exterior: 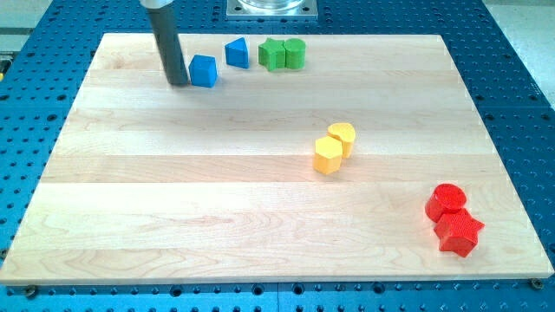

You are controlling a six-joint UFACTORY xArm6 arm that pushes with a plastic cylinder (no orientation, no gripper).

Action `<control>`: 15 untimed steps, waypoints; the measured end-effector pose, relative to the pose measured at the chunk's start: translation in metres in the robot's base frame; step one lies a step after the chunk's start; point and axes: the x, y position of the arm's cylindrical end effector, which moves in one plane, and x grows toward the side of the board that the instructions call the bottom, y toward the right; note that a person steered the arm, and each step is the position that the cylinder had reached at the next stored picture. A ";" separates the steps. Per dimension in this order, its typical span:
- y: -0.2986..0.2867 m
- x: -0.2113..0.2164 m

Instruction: Place the heart at the bottom left of the cube

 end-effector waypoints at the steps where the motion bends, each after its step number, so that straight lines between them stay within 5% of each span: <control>1: 0.027 -0.003; 2: 0.033 -0.003; 4: 0.059 0.080; 6: 0.275 0.125; 7: 0.232 0.162; 8: 0.169 0.144; 10: 0.198 0.118; 11: 0.124 0.098; 15: 0.074 0.079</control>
